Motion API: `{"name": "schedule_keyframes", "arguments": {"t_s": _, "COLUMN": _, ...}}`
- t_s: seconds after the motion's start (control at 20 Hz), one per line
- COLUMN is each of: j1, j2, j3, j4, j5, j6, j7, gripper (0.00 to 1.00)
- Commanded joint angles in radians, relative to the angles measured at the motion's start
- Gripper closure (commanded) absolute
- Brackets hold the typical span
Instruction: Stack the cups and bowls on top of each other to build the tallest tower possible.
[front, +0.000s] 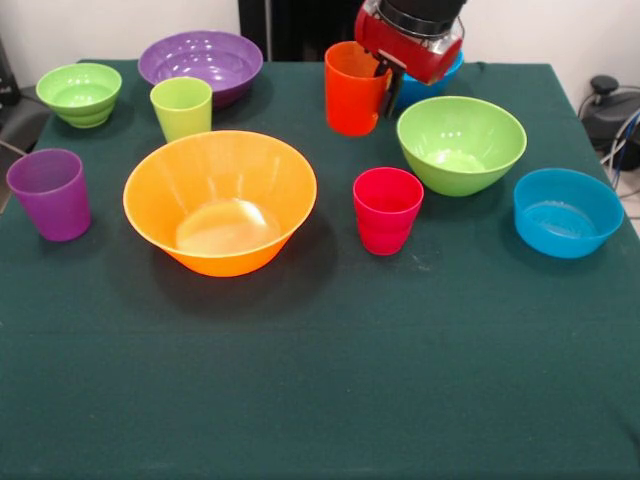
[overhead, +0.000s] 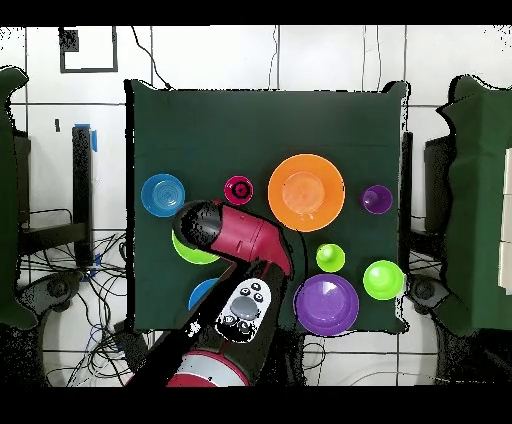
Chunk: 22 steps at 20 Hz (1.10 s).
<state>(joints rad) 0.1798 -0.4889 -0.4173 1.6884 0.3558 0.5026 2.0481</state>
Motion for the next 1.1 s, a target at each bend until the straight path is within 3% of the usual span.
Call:
{"name": "schedule_keyframes", "arguments": {"t_s": 0.05, "j1": 0.001, "j2": 0.007, "j3": 0.066, "j4": -0.069, "j5": 0.031, "j6": 0.078, "j7": 0.205, "gripper": 1.00}}
{"name": "schedule_keyframes", "arguments": {"t_s": 0.4, "j1": 0.008, "j2": 0.028, "j3": 0.090, "j4": -0.083, "j5": 0.061, "j6": 0.044, "j7": 0.242, "gripper": 1.00}}
{"name": "schedule_keyframes", "arguments": {"t_s": 1.1, "j1": 0.016, "j2": 0.062, "j3": 0.094, "j4": -0.152, "j5": 0.070, "j6": 0.070, "j7": 0.279, "gripper": 1.00}}
